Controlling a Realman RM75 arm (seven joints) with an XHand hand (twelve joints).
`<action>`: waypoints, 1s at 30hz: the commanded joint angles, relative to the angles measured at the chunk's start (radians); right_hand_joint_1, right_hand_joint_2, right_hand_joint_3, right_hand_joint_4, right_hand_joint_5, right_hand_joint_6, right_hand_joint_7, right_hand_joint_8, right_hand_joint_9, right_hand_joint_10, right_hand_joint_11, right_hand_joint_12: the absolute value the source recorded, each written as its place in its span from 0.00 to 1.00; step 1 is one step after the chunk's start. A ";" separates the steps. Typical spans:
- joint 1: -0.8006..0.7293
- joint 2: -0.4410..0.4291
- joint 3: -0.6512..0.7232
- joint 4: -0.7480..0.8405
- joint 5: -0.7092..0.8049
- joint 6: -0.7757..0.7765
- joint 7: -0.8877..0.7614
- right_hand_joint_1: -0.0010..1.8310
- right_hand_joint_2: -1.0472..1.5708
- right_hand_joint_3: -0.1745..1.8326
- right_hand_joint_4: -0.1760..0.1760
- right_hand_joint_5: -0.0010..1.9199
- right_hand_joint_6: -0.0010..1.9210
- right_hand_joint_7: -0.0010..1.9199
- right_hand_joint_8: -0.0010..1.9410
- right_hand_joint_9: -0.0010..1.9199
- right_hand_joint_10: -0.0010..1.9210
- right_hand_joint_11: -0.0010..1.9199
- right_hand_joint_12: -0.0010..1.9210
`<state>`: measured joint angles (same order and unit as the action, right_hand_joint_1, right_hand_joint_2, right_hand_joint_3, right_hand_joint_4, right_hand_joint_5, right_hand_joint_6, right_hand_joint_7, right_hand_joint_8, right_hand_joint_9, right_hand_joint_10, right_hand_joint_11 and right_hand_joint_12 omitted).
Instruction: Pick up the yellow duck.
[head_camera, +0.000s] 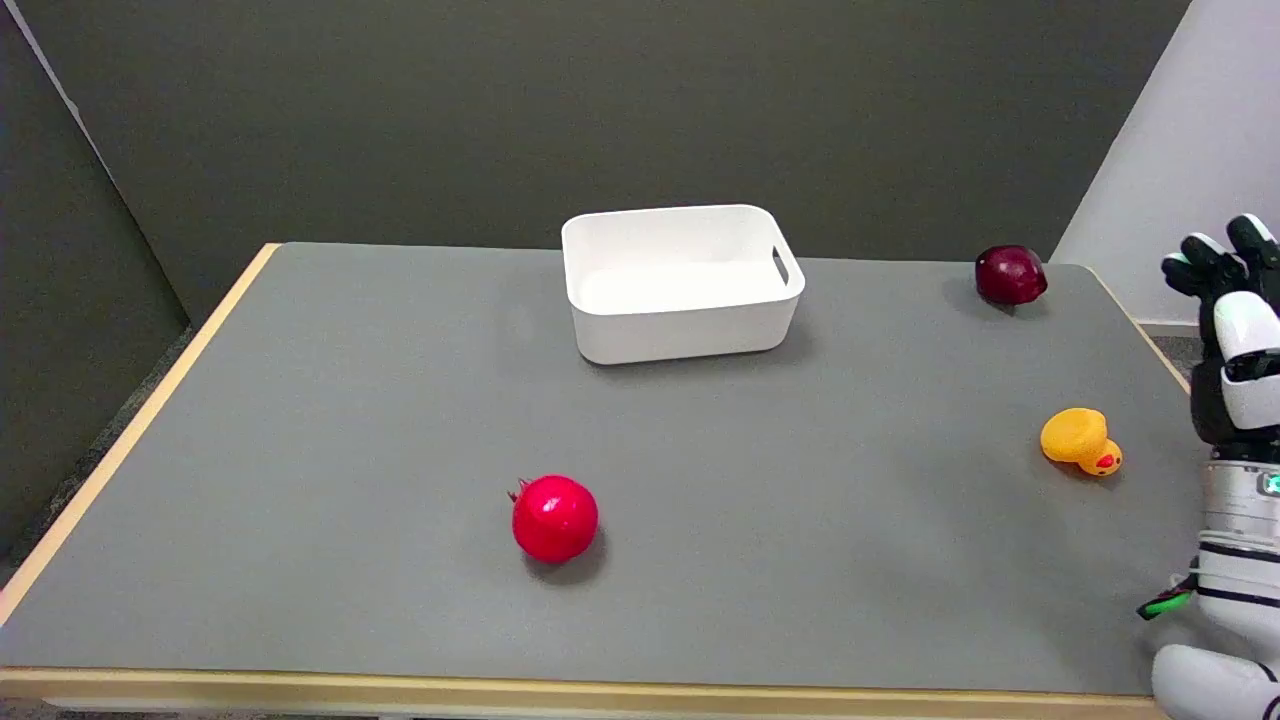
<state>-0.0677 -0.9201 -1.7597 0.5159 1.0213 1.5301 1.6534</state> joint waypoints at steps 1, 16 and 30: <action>0.001 0.008 0.058 -0.145 0.003 -0.037 -0.089 0.21 0.67 0.57 0.50 0.09 0.21 0.20 0.25 0.17 0.45 0.04 0.63; -0.109 0.065 0.095 -0.193 -0.140 0.038 -0.363 0.28 0.66 0.53 0.39 0.13 0.24 0.23 0.29 0.20 0.53 0.05 0.67; -0.272 0.018 0.099 -0.182 -0.233 0.067 -0.416 0.25 0.65 0.55 0.35 0.13 0.26 0.22 0.30 0.19 0.51 0.06 0.67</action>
<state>-0.1826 -0.8795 -1.6822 0.3557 0.8986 1.5626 1.3427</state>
